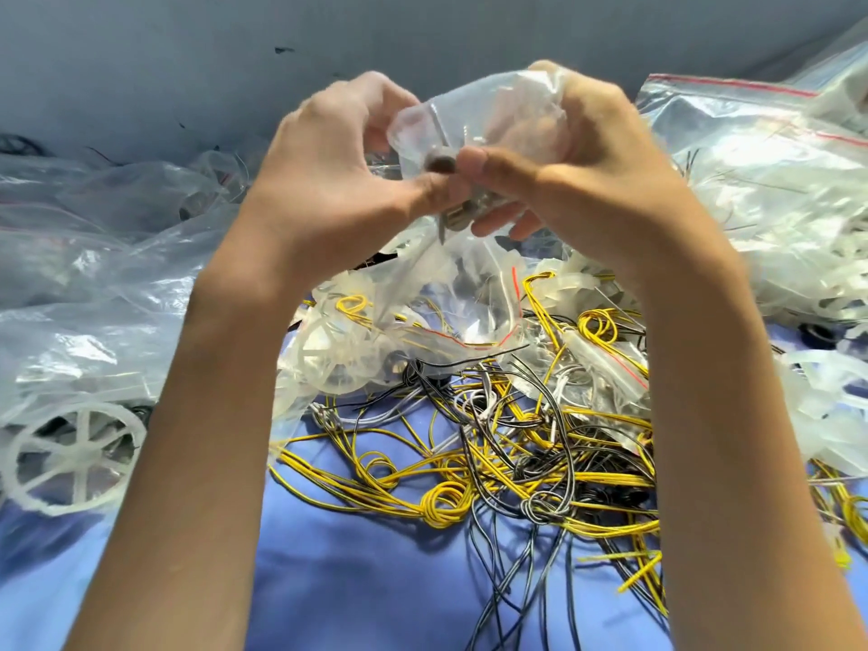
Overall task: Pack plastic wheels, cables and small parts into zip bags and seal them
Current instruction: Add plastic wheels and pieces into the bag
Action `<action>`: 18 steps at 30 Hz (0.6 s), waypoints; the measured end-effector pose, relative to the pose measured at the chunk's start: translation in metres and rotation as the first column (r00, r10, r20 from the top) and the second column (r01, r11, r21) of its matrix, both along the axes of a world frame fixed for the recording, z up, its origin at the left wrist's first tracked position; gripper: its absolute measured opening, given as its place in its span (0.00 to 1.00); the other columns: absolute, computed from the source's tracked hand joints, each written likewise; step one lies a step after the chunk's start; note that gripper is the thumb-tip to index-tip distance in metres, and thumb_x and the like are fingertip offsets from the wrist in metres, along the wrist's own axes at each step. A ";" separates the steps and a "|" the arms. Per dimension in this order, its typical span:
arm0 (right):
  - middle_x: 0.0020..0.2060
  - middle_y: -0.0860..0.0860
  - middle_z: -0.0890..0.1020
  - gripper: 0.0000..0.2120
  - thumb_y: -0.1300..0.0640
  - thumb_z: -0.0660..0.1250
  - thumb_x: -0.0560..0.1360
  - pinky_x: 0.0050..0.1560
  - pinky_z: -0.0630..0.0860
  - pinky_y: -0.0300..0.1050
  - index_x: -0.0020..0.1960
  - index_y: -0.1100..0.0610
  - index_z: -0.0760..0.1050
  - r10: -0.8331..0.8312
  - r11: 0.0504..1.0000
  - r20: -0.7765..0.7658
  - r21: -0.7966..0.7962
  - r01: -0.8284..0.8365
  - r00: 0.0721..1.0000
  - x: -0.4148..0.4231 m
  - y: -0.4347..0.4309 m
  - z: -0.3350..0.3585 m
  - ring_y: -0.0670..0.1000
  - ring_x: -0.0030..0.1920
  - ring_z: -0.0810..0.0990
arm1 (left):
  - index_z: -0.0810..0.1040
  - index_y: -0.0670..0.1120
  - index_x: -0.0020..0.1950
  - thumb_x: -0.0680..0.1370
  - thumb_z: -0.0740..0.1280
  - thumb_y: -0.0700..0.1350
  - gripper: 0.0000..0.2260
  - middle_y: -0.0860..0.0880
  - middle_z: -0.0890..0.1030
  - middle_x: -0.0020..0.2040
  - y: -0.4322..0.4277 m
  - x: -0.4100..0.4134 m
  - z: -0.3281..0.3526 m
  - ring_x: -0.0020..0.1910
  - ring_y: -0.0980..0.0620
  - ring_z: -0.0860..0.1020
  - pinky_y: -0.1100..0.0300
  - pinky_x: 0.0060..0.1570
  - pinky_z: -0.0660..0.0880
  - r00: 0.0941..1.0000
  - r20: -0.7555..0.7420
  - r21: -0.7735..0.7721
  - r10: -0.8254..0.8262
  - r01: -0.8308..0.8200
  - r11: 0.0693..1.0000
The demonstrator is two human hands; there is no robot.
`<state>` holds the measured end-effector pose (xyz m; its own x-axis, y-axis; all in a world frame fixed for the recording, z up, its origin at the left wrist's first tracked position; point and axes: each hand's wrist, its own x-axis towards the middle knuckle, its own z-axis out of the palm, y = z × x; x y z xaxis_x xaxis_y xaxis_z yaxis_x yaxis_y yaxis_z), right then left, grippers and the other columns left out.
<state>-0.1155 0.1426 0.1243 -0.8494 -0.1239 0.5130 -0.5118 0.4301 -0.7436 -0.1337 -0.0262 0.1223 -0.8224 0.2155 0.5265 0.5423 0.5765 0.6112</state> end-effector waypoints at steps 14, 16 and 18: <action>0.33 0.52 0.80 0.12 0.59 0.73 0.67 0.33 0.81 0.57 0.42 0.57 0.69 -0.190 0.981 0.011 0.041 0.189 0.982 -0.017 -0.003 -0.011 0.52 0.29 0.83 | 0.81 0.53 0.53 0.69 0.72 0.57 0.16 0.58 0.82 0.43 -0.007 -0.014 -0.010 0.42 0.62 0.79 0.62 0.44 0.73 0.954 0.299 -0.248 0.011 0.067 0.966; 0.34 0.54 0.81 0.11 0.60 0.71 0.67 0.37 0.81 0.57 0.45 0.60 0.71 -0.204 0.979 0.026 0.018 0.203 0.979 -0.019 0.001 -0.011 0.53 0.32 0.84 | 0.80 0.54 0.53 0.67 0.73 0.60 0.18 0.58 0.82 0.43 -0.006 -0.011 -0.010 0.44 0.59 0.80 0.59 0.45 0.74 0.940 0.340 -0.266 -0.020 0.117 0.957; 0.35 0.54 0.82 0.10 0.58 0.70 0.66 0.40 0.81 0.57 0.45 0.60 0.73 -0.229 0.973 0.035 0.026 0.229 0.973 -0.020 0.003 -0.011 0.53 0.34 0.84 | 0.80 0.55 0.51 0.67 0.73 0.57 0.15 0.59 0.82 0.41 -0.004 -0.010 -0.011 0.40 0.63 0.78 0.63 0.38 0.73 0.948 0.318 -0.299 -0.027 0.128 0.945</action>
